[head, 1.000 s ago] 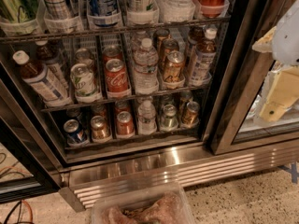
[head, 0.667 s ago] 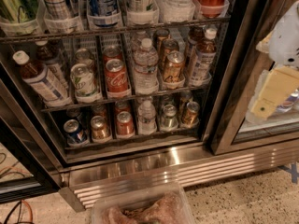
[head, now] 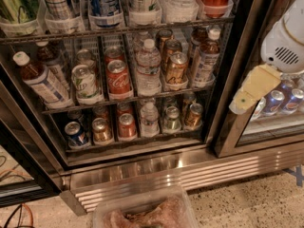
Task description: Pick coke can from top shelf of fridge
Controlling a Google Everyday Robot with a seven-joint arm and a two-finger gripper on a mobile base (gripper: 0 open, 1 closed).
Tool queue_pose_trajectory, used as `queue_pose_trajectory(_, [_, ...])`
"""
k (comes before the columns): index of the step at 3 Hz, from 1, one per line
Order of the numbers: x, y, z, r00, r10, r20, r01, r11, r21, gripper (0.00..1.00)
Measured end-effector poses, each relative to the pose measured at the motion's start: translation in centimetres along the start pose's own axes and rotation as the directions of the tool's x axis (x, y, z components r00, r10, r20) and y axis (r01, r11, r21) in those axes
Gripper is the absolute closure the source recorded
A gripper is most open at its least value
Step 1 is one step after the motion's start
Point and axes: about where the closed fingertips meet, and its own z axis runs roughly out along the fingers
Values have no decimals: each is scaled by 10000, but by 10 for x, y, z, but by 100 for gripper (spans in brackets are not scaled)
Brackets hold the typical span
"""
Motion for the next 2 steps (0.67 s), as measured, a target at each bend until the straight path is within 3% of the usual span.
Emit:
queue_pose_trajectory(1, [0, 0, -1, 9988, 489, 11, -489, 9988, 34, 0])
queue_pose_trajectory(2, [-1, 3, -1, 9985, 499, 208, -500, 9987, 18, 0])
